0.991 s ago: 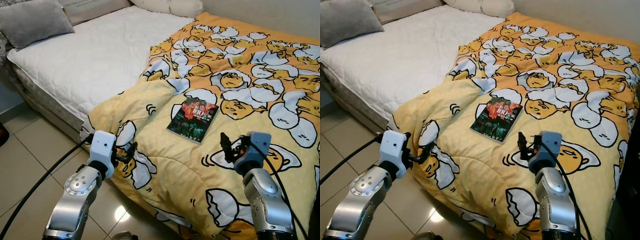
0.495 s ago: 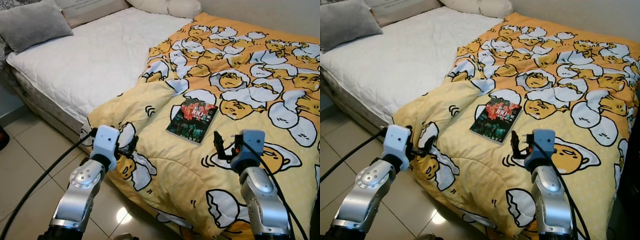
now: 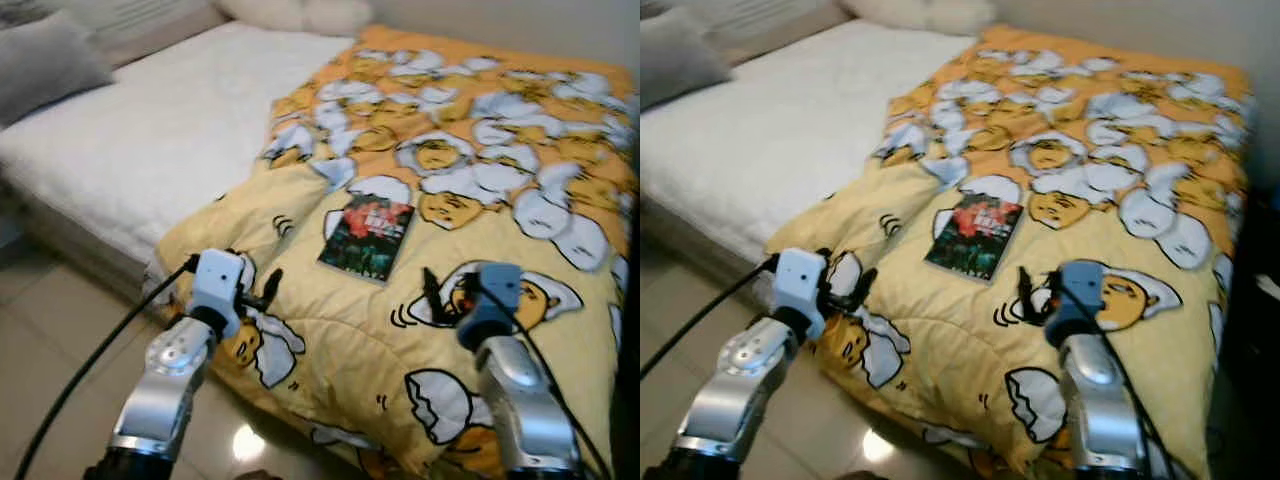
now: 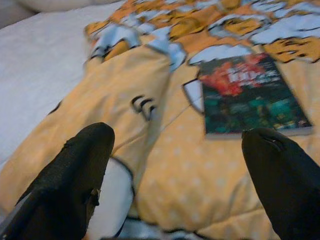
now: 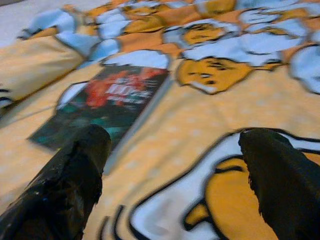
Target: Clean up the room
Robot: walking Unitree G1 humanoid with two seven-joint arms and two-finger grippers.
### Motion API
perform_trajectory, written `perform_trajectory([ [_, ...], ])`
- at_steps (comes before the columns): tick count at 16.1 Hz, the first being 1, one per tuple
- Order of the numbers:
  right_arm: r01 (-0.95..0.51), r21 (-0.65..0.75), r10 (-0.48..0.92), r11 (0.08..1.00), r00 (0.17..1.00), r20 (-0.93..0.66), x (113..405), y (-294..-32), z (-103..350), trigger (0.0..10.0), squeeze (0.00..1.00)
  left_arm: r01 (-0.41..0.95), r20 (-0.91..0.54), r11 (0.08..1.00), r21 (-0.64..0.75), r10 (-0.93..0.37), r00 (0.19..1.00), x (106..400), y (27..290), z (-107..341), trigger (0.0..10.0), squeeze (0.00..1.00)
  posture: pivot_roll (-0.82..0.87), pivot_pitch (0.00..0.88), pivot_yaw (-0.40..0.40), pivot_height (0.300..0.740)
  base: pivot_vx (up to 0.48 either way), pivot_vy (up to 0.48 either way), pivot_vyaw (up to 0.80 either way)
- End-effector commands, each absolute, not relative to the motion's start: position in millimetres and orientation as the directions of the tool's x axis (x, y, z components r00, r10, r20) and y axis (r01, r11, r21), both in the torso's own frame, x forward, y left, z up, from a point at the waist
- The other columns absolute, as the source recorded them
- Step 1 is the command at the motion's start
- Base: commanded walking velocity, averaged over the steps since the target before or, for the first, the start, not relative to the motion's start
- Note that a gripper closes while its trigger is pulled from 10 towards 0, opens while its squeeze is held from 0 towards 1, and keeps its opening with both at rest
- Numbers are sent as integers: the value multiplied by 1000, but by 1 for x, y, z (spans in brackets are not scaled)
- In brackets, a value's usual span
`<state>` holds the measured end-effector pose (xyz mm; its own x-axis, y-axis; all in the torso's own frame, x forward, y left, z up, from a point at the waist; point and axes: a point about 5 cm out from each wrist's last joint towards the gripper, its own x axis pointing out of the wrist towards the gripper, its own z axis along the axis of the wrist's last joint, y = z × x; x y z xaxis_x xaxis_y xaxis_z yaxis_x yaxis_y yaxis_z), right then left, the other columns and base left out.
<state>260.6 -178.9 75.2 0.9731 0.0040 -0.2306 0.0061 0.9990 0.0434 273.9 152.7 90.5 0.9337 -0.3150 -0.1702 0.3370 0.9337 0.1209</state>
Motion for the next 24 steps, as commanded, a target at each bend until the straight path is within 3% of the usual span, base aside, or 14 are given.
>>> perform_trajectory([
  [1,-18,68,32,998,977,-209,263,-171,80,10000,1000,320,-174,938,132,-296,939,275,161,90,10000,0,-71,0,62,740,0,0,0],
  [2,-34,72,48,997,976,-214,262,-168,79,10000,0,319,-167,938,137,-296,940,276,160,92,10000,0,-71,0,62,740,0,0,0],
  [16,-36,82,55,996,970,-238,268,-169,77,10000,0,316,-160,942,109,-297,941,273,160,93,10000,0,-45,0,39,740,0,0,0],
  [22,-69,55,81,996,965,-250,271,-166,76,10000,0,312,-158,944,108,-294,943,272,162,93,10000,0,-38,0,35,740,271,0,0],
  [24,-97,42,104,994,963,-249,270,-162,75,10000,0,313,-157,943,111,-294,943,272,163,94,10000,0,-37,0,35,740,283,0,800],
])
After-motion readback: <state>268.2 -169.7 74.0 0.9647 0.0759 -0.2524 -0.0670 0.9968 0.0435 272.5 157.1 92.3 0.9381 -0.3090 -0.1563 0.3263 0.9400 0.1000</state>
